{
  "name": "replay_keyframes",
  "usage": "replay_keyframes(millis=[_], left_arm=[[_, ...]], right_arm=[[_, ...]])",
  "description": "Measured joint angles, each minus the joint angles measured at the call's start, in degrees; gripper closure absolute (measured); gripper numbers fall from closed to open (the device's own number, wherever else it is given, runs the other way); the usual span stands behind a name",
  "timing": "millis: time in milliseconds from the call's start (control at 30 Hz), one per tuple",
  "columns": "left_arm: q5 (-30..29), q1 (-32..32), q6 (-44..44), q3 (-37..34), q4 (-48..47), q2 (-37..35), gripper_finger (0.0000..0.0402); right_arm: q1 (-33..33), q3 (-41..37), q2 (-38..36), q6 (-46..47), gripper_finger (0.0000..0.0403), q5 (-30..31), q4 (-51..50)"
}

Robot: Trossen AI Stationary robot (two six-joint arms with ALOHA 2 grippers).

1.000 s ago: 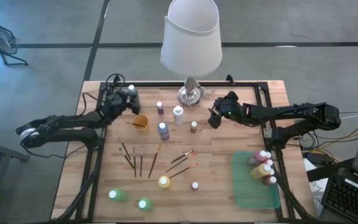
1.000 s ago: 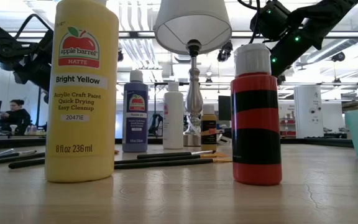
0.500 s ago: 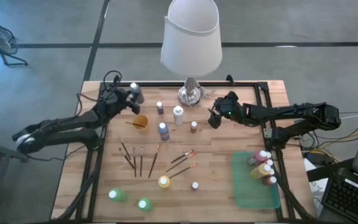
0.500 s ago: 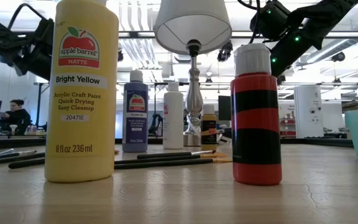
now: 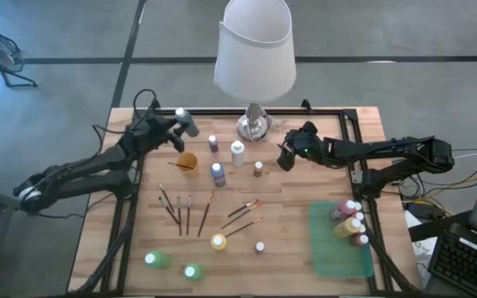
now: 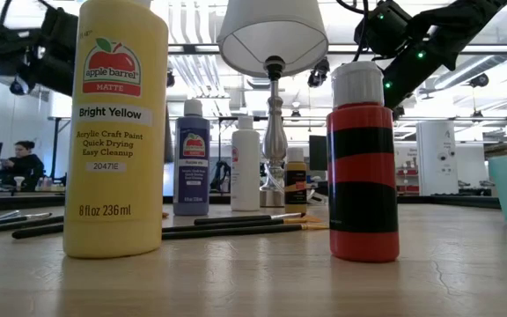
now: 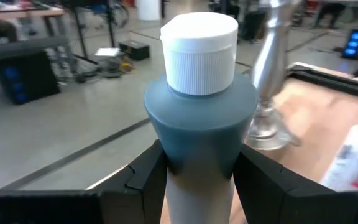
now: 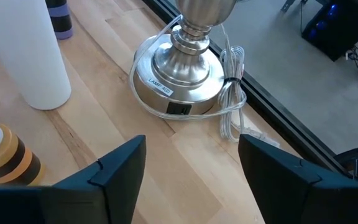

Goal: Pick & Place Paint Supplies
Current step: Put the blue paint bottle into the green bin

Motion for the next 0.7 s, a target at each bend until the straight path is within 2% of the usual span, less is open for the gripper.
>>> replay_keyframes(millis=[167,233,367,467,600,700], left_arm=[[4.82,-0.06,1.99,9.58,-16.43,-3.37,0.0236],[6.70,-0.14,2.93,14.75,-24.49,-4.05,0.0236],[11.61,-0.76,3.25,25.78,-38.59,-4.18,0.0236],[15.80,-2.14,3.07,32.91,-45.47,-3.91,0.0236],[19.46,-5.44,1.61,38.85,-49.59,-3.51,0.0236],[20.67,-9.31,0.53,39.96,-49.34,-3.25,0.0236]], right_arm=[[0.02,0.00,0.00,0.08,0.0165,-0.50,0.10],[0.02,0.02,0.00,-0.09,0.0168,-2.49,0.34],[0.14,1.27,0.00,-0.97,0.0173,-13.04,1.01],[0.86,2.76,0.00,-1.13,0.0177,-21.59,2.38],[3.62,6.82,-0.01,-1.94,0.0175,-30.17,2.29],[6.77,13.38,-0.02,-2.69,0.0169,-32.87,-4.77]])
